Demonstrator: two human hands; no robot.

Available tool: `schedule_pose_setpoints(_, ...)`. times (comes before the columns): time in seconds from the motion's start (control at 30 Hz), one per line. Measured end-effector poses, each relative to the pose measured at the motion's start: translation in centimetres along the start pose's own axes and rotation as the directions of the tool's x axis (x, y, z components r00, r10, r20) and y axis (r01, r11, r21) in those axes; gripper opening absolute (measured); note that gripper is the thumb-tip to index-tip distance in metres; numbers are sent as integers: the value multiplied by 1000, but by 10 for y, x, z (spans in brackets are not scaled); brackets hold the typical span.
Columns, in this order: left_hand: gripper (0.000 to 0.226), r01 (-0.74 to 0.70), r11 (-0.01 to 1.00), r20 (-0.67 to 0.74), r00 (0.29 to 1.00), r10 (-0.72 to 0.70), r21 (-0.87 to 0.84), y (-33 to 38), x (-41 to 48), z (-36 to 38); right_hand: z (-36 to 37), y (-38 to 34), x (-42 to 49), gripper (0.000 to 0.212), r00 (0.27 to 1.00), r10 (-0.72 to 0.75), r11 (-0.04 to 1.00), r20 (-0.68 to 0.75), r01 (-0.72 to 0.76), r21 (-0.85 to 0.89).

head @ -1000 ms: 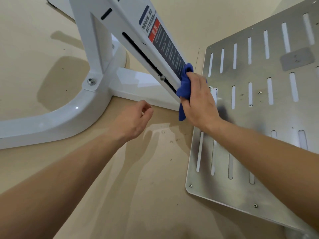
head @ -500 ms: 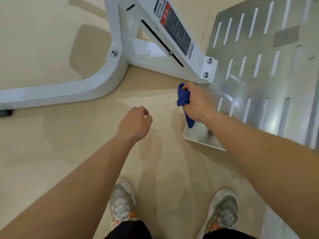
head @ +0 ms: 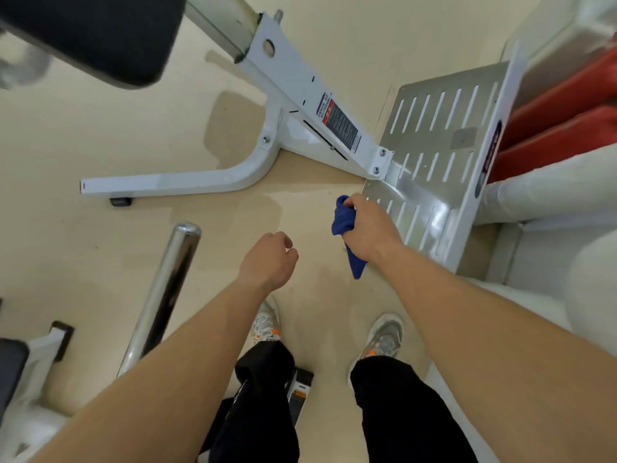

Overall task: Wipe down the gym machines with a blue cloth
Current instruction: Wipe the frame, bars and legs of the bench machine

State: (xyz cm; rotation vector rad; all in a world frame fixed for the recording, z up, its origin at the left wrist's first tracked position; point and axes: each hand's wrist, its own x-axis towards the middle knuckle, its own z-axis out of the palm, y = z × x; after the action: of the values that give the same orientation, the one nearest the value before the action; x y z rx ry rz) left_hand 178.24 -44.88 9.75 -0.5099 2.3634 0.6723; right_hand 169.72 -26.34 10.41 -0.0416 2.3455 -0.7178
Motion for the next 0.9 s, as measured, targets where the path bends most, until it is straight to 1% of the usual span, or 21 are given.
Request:
schedule_pose_setpoints(0.1, 30, 27, 997, -6, 1000, -27, -76, 22, -49, -42, -40, -31, -46, 47, 999, -7, 999, 43, 9, -48)
schedule_pose_setpoints(0.27, 29, 59, 983, -45, 997, -68, -174, 49, -128, -115, -96, -89, -113, 49, 992, -57, 987, 113, 73, -142)
schedule_pose_setpoints(0.37, 28, 81, 975, -70, 993, -97, -206, 49, -176, -158, -124, -133, -149, 40, 986, -115, 968, 125, 139, -210)
schedule_pose_setpoints(0.53, 29, 143, 957, -140, 973, -182, -251, 33, -258, -220, -158, -216, -201, 46, 955, -211, 919, 208, 267, -291)
schedule_pose_setpoints(0.63, 28, 221, 932, -189, 941, -281, -286, 19, -301, -254, -170, -268, -225, 41, 915, -308, 867, 262, 383, -318)
schedule_pose_setpoints(0.7, 28, 267, 899, -211, 912, -352, -346, 6, -327, -272, -172, -303, -239, 42, 881, -359, 820, 308, 455, -347)
schedule_pose_setpoints(0.77, 28, 289, 858, -234, 880, -412, -426, -8, -348, -287, -168, -337, -250, 48, 845, -400, 760, 354, 522, -387)
schedule_pose_setpoints(0.9, 28, 319, 800, -250, 834, -492, -508, -45, -373, -309, -149, -401, -270, 47, 773, -451, 642, 446, 628, -440)
